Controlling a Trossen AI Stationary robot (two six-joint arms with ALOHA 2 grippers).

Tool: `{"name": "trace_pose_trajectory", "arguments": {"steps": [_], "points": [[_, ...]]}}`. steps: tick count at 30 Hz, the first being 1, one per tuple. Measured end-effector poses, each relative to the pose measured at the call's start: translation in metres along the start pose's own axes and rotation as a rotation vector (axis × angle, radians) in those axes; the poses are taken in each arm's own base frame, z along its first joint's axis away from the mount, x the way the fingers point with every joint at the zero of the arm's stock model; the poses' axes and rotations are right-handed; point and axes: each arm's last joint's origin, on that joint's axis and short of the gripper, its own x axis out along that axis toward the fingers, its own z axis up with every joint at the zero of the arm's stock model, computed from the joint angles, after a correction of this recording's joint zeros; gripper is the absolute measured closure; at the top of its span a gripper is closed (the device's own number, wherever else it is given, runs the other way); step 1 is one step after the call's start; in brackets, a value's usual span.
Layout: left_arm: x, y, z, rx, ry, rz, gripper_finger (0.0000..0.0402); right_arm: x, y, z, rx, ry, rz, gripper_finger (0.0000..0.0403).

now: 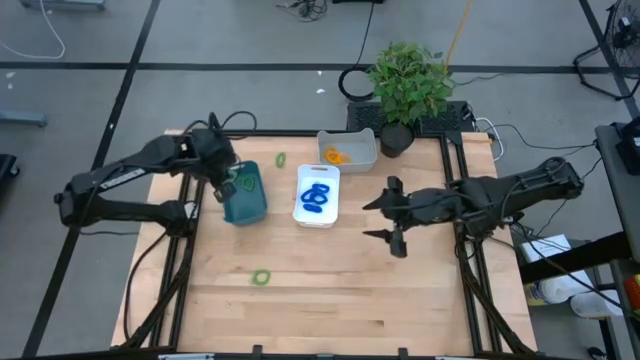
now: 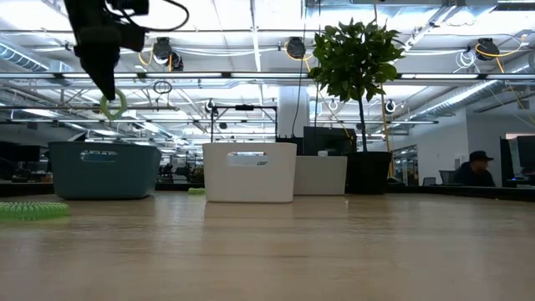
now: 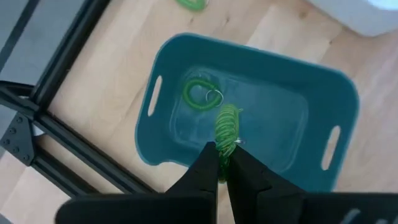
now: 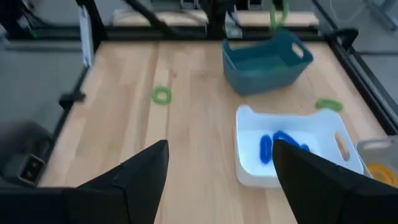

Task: Sort spring keychains
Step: Put the green spring keychain into the blue bin

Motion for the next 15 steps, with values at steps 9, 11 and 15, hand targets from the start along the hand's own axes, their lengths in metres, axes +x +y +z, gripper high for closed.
{"name": "trace_pose_trajectory", "arguments": {"steps": [9,11,15], "points": [[0.042,-0.001,0.019,0.024,0.117,0.020,0.0389,-0.004,-0.005,-0.023,0.032,-0.148,0.029,0.0128],[0.056,-0.003,0.020,0.030,0.125,0.018,0.0389,-0.001,-0.005,-0.031,0.018,-0.180,0.033,0.0128],[0.083,-0.005,0.016,0.033,0.155,0.012,0.0389,0.003,-0.007,-0.044,-0.034,-0.225,0.033,0.0132]]}}
